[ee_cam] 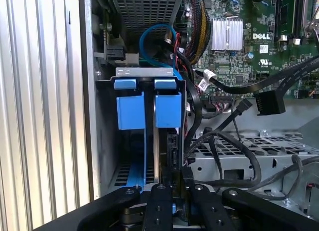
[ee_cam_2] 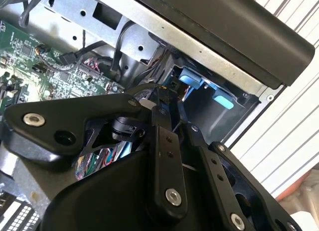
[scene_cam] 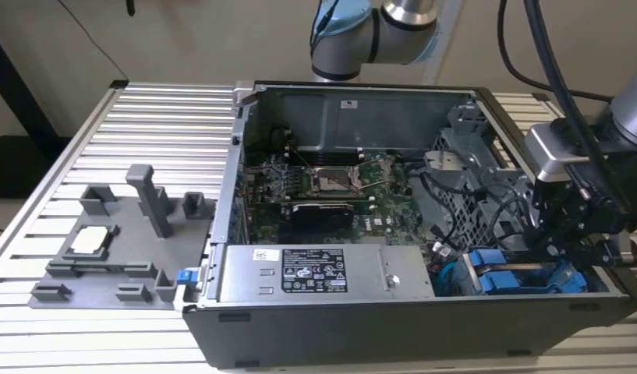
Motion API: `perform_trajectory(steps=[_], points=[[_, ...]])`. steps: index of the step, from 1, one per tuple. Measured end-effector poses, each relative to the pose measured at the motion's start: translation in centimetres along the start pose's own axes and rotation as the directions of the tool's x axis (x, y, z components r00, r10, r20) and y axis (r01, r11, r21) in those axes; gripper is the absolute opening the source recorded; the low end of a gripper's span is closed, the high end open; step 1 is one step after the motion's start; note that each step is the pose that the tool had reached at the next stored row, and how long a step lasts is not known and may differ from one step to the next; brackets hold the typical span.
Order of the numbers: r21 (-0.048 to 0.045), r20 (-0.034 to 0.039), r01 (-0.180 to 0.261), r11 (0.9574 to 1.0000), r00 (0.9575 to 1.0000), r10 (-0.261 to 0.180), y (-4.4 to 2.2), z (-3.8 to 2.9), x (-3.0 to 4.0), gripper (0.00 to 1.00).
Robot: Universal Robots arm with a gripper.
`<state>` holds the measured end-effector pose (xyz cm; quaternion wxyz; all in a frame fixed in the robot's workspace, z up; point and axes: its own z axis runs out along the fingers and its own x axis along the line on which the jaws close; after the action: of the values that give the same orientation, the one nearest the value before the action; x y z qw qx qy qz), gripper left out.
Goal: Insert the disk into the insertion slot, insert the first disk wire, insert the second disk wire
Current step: 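Insert the first disk wire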
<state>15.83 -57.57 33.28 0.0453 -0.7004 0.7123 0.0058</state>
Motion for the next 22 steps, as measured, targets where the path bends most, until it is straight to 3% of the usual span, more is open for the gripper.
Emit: perform_trajectory(steps=[3,4,12,17,22], points=[[0.0001,0.0009,0.000,1.0000,1.0000,0.000,0.00,0.07,0.01,0.20],[0.0001,0.0003,0.000,1.0000,1.0000,0.000,0.01,0.05,0.01,0.27],[0.0001,0.0003,0.000,1.0000,1.0000,0.000,-0.01,-0.10,0.00,0.27],[0.0001,0.0002,0.000,1.0000,1.0000,0.000,-0.04,-0.66,-0.05,0.27],[0.0001,0.0001,0.000,1.0000,1.0000,0.000,-0.09,-1.64,-0.12,0.27]])
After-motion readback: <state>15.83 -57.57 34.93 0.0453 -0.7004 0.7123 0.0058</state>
